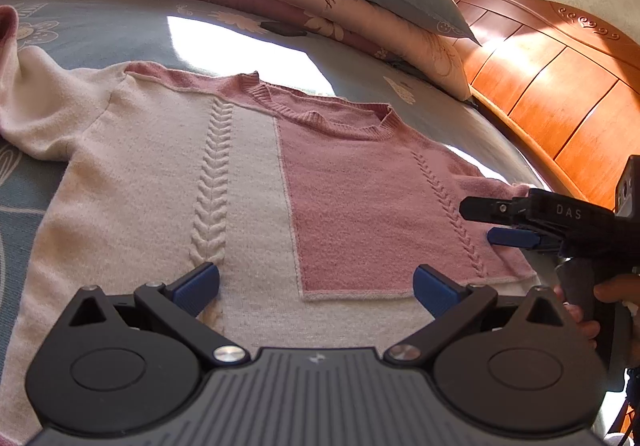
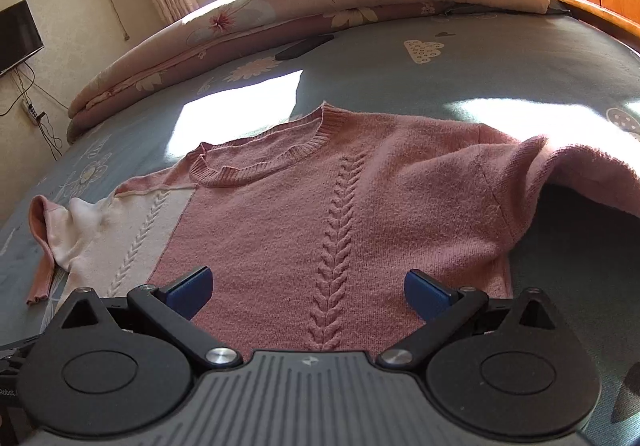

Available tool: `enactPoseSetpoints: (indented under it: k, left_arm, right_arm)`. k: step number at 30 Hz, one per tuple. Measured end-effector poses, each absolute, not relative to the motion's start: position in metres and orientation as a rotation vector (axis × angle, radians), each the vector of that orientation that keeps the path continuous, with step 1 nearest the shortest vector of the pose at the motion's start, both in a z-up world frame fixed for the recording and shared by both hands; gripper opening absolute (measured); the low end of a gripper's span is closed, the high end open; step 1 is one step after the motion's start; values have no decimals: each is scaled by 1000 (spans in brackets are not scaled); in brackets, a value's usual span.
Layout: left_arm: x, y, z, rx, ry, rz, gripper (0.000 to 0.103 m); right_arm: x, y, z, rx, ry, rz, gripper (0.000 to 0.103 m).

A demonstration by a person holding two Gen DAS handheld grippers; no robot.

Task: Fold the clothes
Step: 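Move the open right gripper to the white sleeve cuff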

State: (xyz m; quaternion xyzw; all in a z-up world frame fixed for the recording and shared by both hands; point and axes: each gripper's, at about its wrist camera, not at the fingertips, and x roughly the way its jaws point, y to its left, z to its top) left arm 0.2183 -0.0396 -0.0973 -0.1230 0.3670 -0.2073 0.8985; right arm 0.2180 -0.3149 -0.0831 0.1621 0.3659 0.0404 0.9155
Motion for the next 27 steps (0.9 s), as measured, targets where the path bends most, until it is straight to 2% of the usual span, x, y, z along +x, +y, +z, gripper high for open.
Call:
enactPoseSetpoints:
  k: [6, 7, 12, 18, 27]
  left_arm:
    - [221, -38, -98, -267, 762, -434, 102]
    - [221, -38, -98, -268, 762, -433, 102]
    - [219, -42, -99, -227, 741, -425, 102]
    - [217, -49, -101, -170, 717, -413, 102]
    - [214, -55, -104, -110, 691, -399, 102]
  right_arm:
    - [218, -335, -97, 192, 770, -54, 101]
    - [212, -342, -96, 204, 758, -39, 97]
    - [182, -364, -77, 295, 693, -11, 98]
    - [125, -419, -71, 548, 628, -81, 96]
    - [38, -507, -111, 997, 464, -248, 95]
